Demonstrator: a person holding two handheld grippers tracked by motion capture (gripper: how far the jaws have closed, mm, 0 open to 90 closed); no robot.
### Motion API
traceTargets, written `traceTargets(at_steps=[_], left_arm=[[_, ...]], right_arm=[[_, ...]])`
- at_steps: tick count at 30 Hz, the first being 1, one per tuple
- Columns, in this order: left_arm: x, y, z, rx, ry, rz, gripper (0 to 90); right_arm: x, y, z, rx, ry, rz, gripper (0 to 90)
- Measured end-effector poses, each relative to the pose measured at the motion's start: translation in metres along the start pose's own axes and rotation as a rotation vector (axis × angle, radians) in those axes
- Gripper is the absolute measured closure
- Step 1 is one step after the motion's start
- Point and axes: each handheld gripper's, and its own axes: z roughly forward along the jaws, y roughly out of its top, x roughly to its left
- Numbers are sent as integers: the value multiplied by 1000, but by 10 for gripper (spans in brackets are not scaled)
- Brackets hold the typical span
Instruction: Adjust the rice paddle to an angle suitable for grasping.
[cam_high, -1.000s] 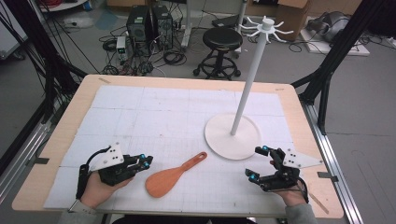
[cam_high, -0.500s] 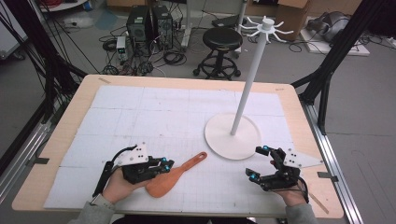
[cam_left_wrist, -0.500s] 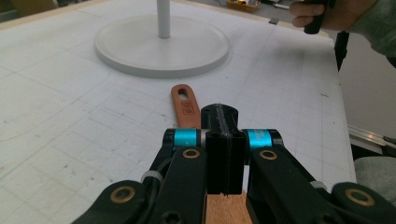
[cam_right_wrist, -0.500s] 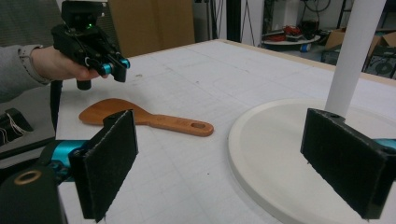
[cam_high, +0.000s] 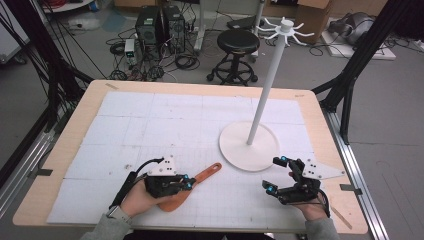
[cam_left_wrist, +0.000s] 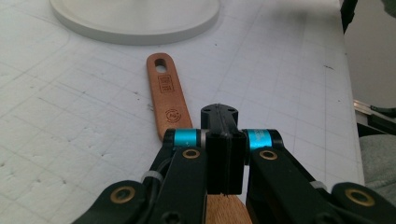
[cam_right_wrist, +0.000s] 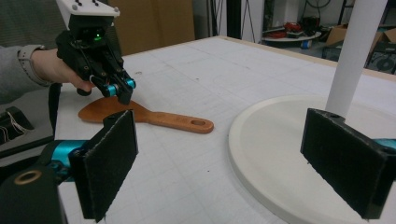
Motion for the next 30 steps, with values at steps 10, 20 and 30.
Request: traceTargets(at_steps=[10, 20, 30], left_arm=[[-2, -2, 14, 94, -4, 7, 897], [-3, -2, 15, 137, 0, 8, 897], [-7, -3, 14, 158, -15, -2, 897]], right_arm=[[0, -1, 0, 4, 0, 5, 97], [0, -1, 0, 7, -3, 4, 97], [0, -2, 0, 16, -3, 8, 97]])
